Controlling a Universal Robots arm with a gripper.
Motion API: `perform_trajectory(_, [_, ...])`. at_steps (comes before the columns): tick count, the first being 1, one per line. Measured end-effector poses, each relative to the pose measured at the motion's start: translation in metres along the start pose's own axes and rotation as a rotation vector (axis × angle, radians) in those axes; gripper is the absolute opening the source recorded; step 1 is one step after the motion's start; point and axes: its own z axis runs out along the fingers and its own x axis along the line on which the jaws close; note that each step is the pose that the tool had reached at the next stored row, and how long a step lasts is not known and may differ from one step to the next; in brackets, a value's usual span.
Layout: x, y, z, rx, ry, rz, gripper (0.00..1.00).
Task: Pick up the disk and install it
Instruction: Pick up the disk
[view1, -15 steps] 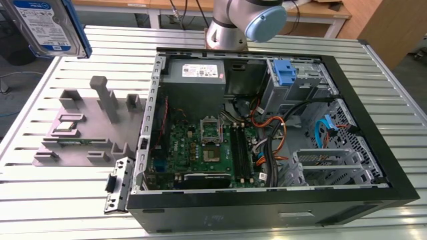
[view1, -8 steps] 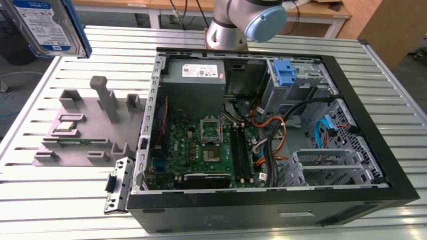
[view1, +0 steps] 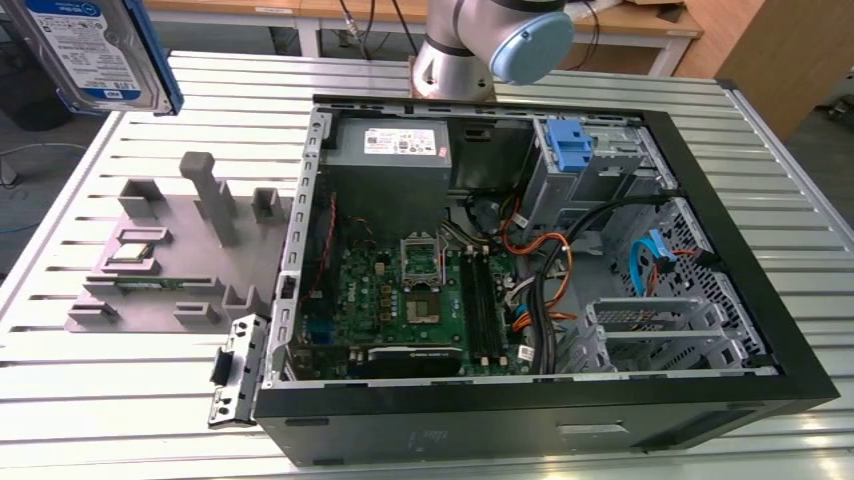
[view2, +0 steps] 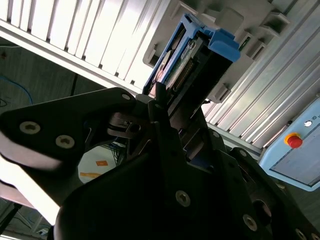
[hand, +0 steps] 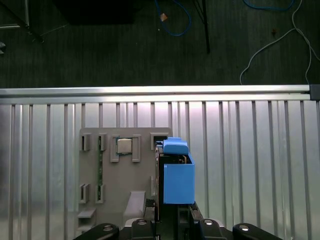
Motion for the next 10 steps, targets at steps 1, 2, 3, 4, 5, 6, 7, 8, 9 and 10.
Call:
perform_trajectory(1, [0.0, 0.0, 0.0, 0.0, 0.0, 0.0, 0.35])
perform_trajectory(2, [0.0, 0.0, -0.0001, 0.0, 0.0, 0.0, 0.35])
perform_trajectory(3, [0.0, 0.0, -0.0001, 0.0, 0.0, 0.0, 0.35])
perform_trajectory(4, [0.0, 0.0, -0.0002, 0.0001, 0.0, 0.0, 0.35])
perform_trajectory(5, [0.0, 0.0001, -0.0008, -0.0003, 0.0001, 0.0, 0.35])
perform_trajectory(6, [-0.0001, 0.0001, -0.0016, -0.0001, 0.0001, 0.0, 0.35])
perform_trajectory(7, [-0.0001, 0.0001, -0.0028, 0.0, 0.0, 0.0, 0.35])
perform_trajectory(8, [-0.0002, 0.0002, -0.0041, 0.0, 0.0, 0.0, 0.35])
perform_trajectory(9, [-0.0002, 0.0002, -0.0056, -0.0001, 0.0, 0.0, 0.35])
perform_trajectory(10, [-0.0003, 0.0003, -0.007, 0.0, 0.0, 0.0, 0.35])
